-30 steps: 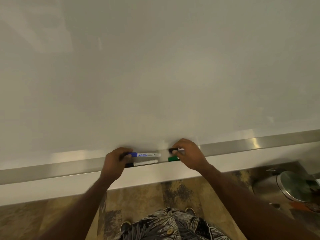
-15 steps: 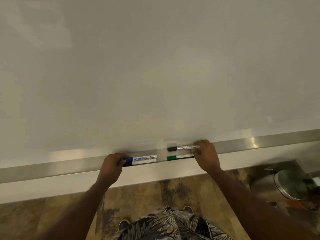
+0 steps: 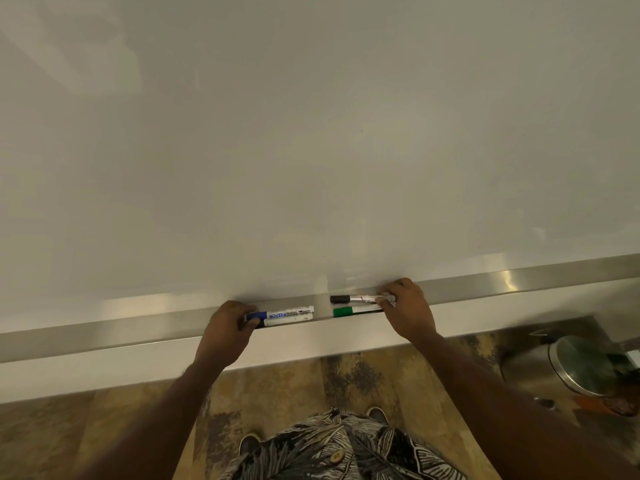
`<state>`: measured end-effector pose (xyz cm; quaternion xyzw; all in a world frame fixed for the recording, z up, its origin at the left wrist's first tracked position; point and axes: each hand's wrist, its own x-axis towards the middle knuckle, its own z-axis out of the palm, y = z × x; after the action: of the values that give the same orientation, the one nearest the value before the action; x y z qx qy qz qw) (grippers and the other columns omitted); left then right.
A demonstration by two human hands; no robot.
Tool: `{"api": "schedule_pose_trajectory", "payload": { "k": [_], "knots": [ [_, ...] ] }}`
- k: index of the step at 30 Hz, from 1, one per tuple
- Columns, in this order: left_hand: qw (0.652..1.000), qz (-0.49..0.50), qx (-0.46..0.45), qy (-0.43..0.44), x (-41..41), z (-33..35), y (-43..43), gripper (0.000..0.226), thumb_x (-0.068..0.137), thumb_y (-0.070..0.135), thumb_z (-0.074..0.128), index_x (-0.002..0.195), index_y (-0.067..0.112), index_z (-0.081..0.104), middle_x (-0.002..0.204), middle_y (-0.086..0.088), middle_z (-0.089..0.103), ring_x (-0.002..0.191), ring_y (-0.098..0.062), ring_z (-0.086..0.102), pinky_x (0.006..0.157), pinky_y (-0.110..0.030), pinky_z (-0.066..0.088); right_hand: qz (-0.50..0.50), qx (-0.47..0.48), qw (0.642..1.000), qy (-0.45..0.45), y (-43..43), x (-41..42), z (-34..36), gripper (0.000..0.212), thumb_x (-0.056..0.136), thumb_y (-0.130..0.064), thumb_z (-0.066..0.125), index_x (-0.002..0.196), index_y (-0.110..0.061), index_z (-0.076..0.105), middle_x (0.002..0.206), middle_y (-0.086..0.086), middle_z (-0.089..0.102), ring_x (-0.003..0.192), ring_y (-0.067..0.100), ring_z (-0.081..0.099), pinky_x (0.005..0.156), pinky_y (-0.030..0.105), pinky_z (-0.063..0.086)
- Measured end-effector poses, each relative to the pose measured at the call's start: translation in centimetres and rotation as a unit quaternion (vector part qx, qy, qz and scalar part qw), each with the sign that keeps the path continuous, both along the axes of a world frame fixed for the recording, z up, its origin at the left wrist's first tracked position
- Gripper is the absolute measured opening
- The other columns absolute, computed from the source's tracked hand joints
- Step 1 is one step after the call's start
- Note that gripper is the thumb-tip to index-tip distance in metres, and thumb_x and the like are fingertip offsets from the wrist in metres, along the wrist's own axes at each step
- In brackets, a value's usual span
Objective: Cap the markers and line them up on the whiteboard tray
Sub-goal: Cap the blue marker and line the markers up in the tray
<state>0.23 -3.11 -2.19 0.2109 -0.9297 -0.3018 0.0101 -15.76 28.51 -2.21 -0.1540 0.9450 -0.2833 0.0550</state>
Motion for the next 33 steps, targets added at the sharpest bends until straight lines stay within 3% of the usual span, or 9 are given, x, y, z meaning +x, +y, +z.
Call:
{"api": "schedule_pose_trajectory", "payload": {
  "k": [8,13,19,27,30,33],
  "knots": [
    [1.000,-0.029,0.005,0.009,-0.5,0.3,0.8,0.019,0.083,0.015,0.064,0.100,0.018,0.071,0.093,-0.004,0.066,0.082,-0.015,0.054,0.075,-0.024,0.038,0.051,0.012,0.998,-0.022,-1.0,0.1,0.4,0.017,0.086,-0.012,0.063,0.100,-0.012,0.073,0.106,0.009,0.064,0.097,0.025,0.057,0.081,0.031,0.045],
    [0.999,-0.035,0.016,0.006,-0.8,0.5,1.6,0.021,0.082,0.013,0.064,0.103,0.017,0.070,0.095,-0.006,0.066,0.083,-0.017,0.054,0.076,-0.026,0.040,0.061,-0.002,0.998,-0.033,-1.2,0.1,0.5,0.016,0.083,-0.008,0.066,0.098,-0.008,0.072,0.102,0.010,0.064,0.088,0.021,0.056,0.078,0.024,0.041],
    [0.999,-0.004,0.039,0.003,-0.9,0.6,2.1,0.023,0.079,0.010,0.067,0.102,0.015,0.070,0.098,-0.008,0.065,0.086,-0.019,0.055,0.081,-0.027,0.042,0.009,-0.003,0.999,-0.052,-0.5,-0.4,-0.2,0.012,0.079,-0.005,0.066,0.089,-0.010,0.069,0.099,0.010,0.060,0.081,0.011,0.048,0.062,0.001,0.034],
    [0.999,0.009,0.047,-0.011,-1.0,1.2,2.3,0.025,0.078,0.012,0.069,0.103,0.014,0.069,0.102,-0.010,0.064,0.089,-0.021,0.055,0.082,-0.026,0.038,0.007,-0.014,0.998,-0.064,-0.2,-0.4,0.3,0.026,0.076,-0.002,0.070,0.101,-0.008,0.067,0.102,0.002,0.049,0.087,0.012,0.048,0.066,-0.005,0.034],
    [0.999,0.018,0.051,-0.005,-0.7,1.4,2.1,0.030,0.076,0.012,0.071,0.106,0.012,0.067,0.104,-0.010,0.064,0.090,-0.020,0.056,0.083,-0.025,0.039,0.001,-0.027,0.998,-0.057,0.1,-0.2,0.5,0.024,0.077,-0.002,0.070,0.100,-0.007,0.067,0.101,0.002,0.050,0.085,0.014,0.050,0.064,-0.001,0.035],
    [0.999,0.029,0.044,0.005,-0.3,1.5,1.7,0.029,0.078,0.011,0.069,0.108,0.010,0.066,0.105,-0.010,0.065,0.092,-0.022,0.059,0.084,-0.028,0.044,0.000,-0.034,0.999,-0.038,0.4,0.2,0.6,0.022,0.081,-0.004,0.069,0.102,-0.008,0.067,0.103,0.005,0.056,0.084,0.013,0.051,0.075,0.017,0.039]
  ]
}}
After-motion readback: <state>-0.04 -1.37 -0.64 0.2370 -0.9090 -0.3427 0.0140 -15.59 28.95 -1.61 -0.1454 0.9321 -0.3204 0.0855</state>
